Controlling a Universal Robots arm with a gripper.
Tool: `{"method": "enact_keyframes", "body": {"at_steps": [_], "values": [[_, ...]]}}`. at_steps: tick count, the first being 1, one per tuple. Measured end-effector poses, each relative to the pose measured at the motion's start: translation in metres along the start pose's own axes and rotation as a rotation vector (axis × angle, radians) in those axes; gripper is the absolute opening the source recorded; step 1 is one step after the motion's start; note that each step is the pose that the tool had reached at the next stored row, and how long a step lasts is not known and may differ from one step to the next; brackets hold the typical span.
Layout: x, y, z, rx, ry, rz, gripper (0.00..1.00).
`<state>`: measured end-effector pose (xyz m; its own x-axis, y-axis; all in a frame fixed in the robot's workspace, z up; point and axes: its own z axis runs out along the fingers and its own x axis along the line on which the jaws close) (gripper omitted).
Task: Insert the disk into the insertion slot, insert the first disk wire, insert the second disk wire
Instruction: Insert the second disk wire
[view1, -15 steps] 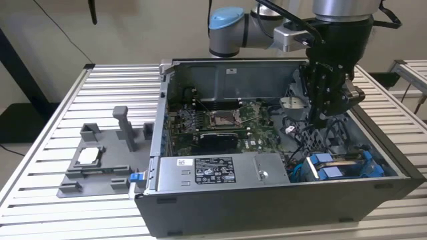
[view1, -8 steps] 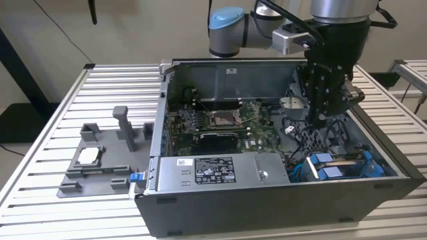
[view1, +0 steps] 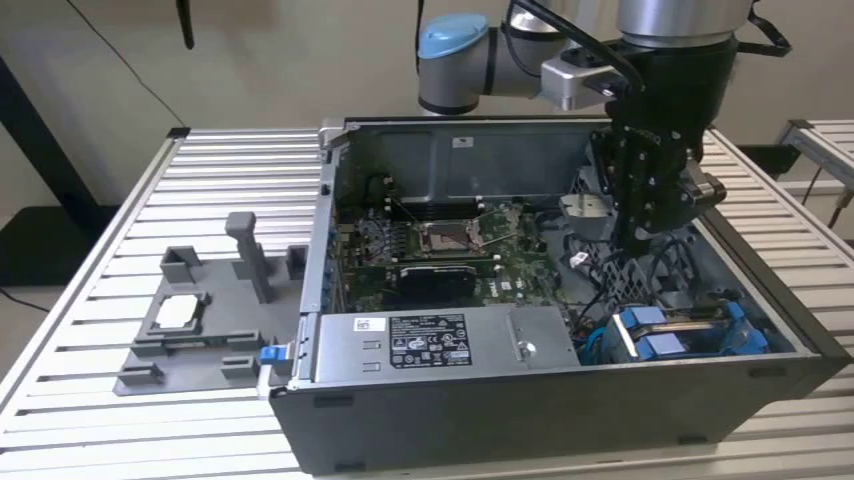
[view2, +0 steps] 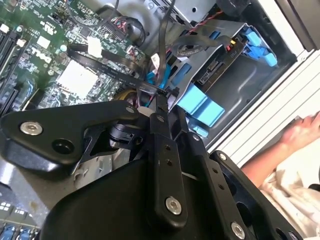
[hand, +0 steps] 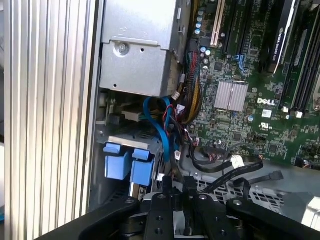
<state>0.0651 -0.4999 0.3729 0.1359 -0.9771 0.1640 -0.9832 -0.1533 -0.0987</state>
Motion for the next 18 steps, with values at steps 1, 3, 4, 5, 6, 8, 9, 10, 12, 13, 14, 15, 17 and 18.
{"method": "enact_keyframes", "body": {"at_steps": [1, 3, 4, 5, 6, 8, 9, 10, 12, 13, 14, 15, 17, 18], "values": [[0.0000, 0.0000, 0.0001, 0.0011, 0.0002, 0.000, 0.24], [0.0000, 0.0000, 0.0001, 0.0017, 0.0002, 0.000, 0.22], [0.0000, 0.0001, 0.0002, 0.0017, 0.0001, 0.000, 0.22], [0.0000, 0.0001, 0.0003, 0.0018, 0.0000, 0.000, 0.16], [0.0002, 0.0002, 0.0004, 0.0018, -0.0001, 0.000, 0.16], [0.0008, 0.0003, 0.0004, 0.0018, 0.0000, 0.000, 0.16], [0.0009, 0.0003, 0.0004, 0.0018, 0.0001, 0.000, 0.16], [0.0013, 0.0003, 0.0004, 0.0018, 0.0002, 0.000, 0.16], [0.0038, 0.0004, 0.0010, 0.0009, 0.0000, 0.000, 0.16], [0.0057, 0.0004, 0.0014, -0.0001, -0.0002, 0.000, 0.16], [0.0078, 0.0004, 0.0018, -0.0015, -0.0004, -0.001, 0.16], [0.0099, 0.0002, 0.0023, -0.0030, -0.0006, -0.001, 0.16], [0.0147, 0.0000, 0.0032, -0.0094, -0.0016, -0.002, 0.16], [0.0170, 0.0000, 0.0038, -0.0101, -0.0017, -0.002, 0.16]]}}
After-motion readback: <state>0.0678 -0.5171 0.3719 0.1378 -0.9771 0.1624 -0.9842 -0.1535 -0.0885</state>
